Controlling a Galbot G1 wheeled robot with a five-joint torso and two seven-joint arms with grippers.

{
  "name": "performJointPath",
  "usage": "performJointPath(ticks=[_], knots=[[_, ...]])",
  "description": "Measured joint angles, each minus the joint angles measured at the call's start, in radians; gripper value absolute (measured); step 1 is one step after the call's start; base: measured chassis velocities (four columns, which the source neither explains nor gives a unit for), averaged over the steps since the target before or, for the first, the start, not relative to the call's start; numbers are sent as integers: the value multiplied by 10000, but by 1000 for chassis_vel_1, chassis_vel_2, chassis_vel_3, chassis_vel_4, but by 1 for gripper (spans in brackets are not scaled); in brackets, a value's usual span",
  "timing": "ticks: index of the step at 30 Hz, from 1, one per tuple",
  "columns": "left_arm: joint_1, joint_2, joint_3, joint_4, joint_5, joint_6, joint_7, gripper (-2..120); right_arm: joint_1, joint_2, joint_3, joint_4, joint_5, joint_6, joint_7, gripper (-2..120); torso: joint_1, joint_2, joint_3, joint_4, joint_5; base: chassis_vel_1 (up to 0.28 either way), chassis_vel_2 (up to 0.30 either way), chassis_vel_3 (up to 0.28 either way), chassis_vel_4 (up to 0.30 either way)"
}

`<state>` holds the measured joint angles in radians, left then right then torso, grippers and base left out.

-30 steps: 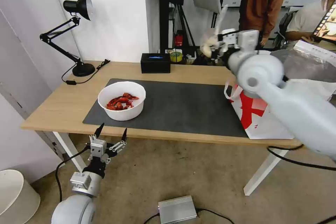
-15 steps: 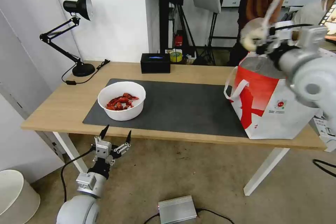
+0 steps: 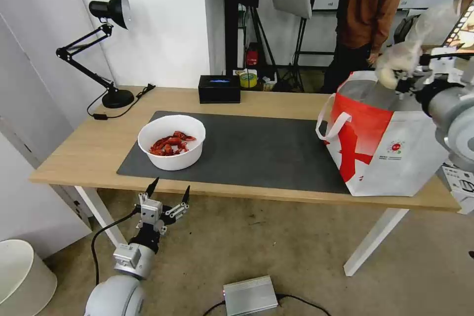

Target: Pick up the trash from the table and place it into the takeout bag.

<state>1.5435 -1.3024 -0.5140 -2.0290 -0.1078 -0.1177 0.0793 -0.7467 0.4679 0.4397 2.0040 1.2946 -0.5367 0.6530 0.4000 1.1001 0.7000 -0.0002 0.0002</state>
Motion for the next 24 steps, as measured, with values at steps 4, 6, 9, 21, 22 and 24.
performJointPath(ticks=[4,6,9,21,22,24], knots=[[-9,9,19,1,2,0,3,91,-92,87,113,-297,-79,11,68,2,0,-1,0,2,-1,0,0,0,0],[-10,28,21,2,2,0,3,91,-95,139,120,-438,-104,12,108,2,0,0,0,1,-1,0,0,0,0],[-10,42,18,-1,2,0,3,91,-99,187,121,-514,-124,11,133,2,0,-1,0,1,-1,0,0,0,0],[1,70,-7,-53,-13,-2,3,91,-100,251,45,-461,36,-63,281,45,0,-1,0,2,-2,0,0,0,0],[-5,70,-6,-54,-15,-2,3,91,-103,240,45,-455,52,-70,284,50,1,-1,0,2,-2,0,0,0,0],[-10,73,-6,-58,-19,-2,3,91,-105,234,45,-452,55,-74,284,53,0,-1,0,2,-2,0,0,0,0]])
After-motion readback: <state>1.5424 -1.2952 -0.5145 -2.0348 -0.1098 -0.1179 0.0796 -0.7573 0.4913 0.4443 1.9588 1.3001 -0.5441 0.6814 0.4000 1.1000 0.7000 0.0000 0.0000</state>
